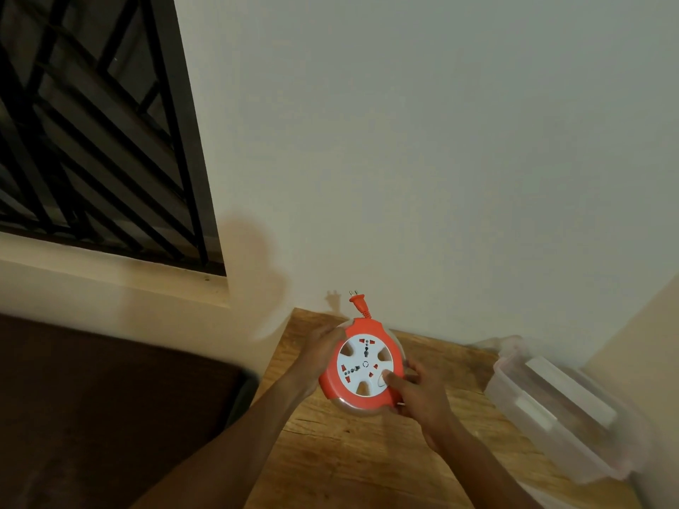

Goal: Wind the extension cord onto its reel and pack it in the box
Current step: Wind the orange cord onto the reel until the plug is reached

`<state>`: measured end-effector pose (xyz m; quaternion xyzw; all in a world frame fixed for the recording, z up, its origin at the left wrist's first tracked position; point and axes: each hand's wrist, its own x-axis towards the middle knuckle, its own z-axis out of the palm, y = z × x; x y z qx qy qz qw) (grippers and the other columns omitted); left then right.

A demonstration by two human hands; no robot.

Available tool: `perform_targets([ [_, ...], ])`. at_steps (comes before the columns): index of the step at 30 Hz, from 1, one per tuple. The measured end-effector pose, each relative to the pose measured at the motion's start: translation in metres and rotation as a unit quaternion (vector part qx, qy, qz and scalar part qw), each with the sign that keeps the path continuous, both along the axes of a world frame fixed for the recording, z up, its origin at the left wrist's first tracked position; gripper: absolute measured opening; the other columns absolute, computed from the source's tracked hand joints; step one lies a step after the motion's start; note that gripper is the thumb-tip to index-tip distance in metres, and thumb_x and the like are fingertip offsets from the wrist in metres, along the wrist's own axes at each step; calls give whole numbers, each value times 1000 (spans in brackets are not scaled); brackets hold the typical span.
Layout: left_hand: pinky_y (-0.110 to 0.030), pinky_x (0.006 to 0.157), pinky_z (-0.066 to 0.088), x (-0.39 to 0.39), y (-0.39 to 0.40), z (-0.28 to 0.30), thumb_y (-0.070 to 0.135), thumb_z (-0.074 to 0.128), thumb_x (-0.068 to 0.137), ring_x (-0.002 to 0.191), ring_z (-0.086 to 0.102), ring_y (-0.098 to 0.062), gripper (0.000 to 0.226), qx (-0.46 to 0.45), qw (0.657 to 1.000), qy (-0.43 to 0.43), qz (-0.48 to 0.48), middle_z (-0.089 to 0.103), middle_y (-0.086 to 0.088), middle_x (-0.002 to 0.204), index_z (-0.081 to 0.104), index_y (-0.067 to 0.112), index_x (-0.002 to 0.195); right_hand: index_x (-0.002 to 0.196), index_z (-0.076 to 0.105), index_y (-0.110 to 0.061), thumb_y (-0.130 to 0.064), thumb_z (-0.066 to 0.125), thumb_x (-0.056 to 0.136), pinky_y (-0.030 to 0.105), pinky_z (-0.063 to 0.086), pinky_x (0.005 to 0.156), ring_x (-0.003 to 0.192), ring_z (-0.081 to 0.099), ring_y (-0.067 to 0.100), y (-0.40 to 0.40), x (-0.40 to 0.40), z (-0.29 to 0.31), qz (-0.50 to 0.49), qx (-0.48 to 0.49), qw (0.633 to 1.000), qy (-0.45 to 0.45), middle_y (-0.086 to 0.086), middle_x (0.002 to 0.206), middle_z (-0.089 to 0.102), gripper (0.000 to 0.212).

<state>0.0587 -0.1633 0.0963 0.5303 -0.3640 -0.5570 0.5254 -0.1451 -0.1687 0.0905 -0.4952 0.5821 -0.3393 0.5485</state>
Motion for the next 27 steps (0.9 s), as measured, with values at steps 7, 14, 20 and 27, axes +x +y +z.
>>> perform_targets([
  [7, -31, 64, 61, 4, 3, -26, 25, 66, 101, 83, 77, -31, 17, 11, 999, -26, 30, 82, -11, 95, 80, 16, 101, 118, 56, -29, -12, 73, 85, 36, 61, 60, 82, 74, 20, 11, -3, -23, -13, 5, 1000, -5, 3, 104, 73, 40],
  [14, -35, 70, 63, 12, 23, -68, 18, 69, 99, 91, 79, -30, 23, 75, 993, -81, 30, 81, -10, 106, 75, 18, 121, 114, 63, -20, -1, 70, 80, 52, 61, 68, 83, 73, 23, 27, 1, -63, -7, 17, 999, 42, 4, 99, 75, 40],
  [20, -31, 69, 65, 20, 33, -83, 12, 70, 98, 91, 80, -20, 31, 94, 988, -125, 18, 80, -1, 111, 72, 21, 127, 120, 62, -17, 6, 70, 73, 44, 61, 71, 85, 73, 18, 34, 3, -83, -4, 16, 998, 64, 3, 96, 75, 52],
  [27, -39, 82, 66, 18, 37, -88, 10, 71, 97, 105, 74, -18, 37, 77, 986, -147, 12, 75, -3, 127, 70, 19, 133, 115, 68, -18, 9, 64, 71, 36, 60, 68, 82, 72, 13, 37, -2, -83, 8, -12, 996, 90, -4, 90, 76, 52],
])
